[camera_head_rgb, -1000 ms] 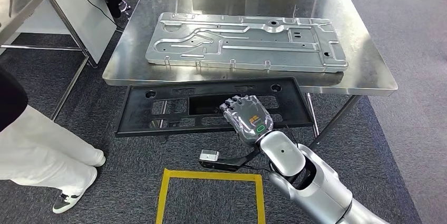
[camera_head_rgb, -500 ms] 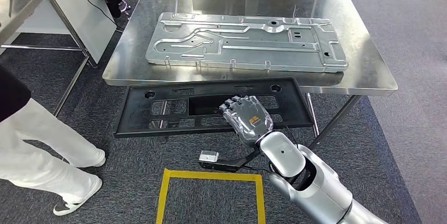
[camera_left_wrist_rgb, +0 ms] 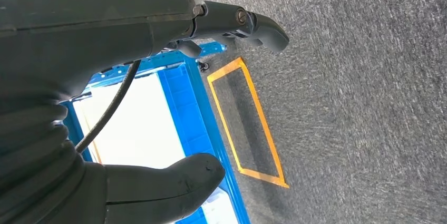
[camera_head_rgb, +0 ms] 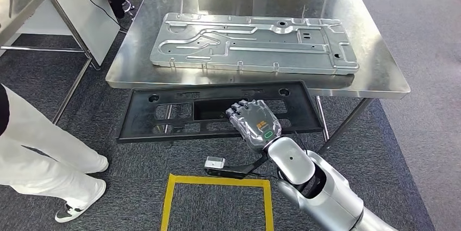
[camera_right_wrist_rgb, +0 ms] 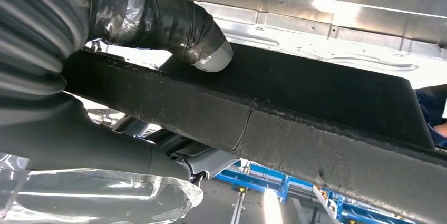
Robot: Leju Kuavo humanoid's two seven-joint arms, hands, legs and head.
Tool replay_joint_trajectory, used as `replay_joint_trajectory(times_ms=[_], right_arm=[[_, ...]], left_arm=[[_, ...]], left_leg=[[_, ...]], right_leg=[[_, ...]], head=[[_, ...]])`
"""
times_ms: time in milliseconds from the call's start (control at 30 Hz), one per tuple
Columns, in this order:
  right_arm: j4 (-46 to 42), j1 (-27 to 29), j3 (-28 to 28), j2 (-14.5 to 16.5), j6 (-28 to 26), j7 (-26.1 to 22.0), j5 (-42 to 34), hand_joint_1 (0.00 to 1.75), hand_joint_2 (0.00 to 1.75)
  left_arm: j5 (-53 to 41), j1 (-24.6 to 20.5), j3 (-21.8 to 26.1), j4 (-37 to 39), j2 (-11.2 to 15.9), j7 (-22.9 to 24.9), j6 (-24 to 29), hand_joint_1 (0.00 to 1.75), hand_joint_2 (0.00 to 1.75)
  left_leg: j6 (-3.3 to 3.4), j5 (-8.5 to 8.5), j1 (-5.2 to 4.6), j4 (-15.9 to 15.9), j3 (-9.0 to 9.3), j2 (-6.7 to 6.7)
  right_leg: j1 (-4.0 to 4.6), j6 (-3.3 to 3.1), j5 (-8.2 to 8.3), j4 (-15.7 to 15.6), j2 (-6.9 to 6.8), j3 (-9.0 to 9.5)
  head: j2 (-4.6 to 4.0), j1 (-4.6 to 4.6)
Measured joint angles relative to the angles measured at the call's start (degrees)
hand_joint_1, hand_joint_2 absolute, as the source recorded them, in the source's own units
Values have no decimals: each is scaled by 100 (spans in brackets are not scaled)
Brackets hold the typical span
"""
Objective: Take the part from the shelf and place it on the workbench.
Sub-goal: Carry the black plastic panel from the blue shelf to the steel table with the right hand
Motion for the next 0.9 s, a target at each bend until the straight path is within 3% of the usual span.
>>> replay_joint_trajectory(times_ms=[900], right_arm=[[-300,228,0,2,32,58,91,175,175]], left_arm=[[-109,-1,-16,0,39,296,-34,0,175]], left_leg=[[1,-7,0,0,0,0]], right_leg=[[0,-2,-3,0,0,-1]], head=[[0,0]])
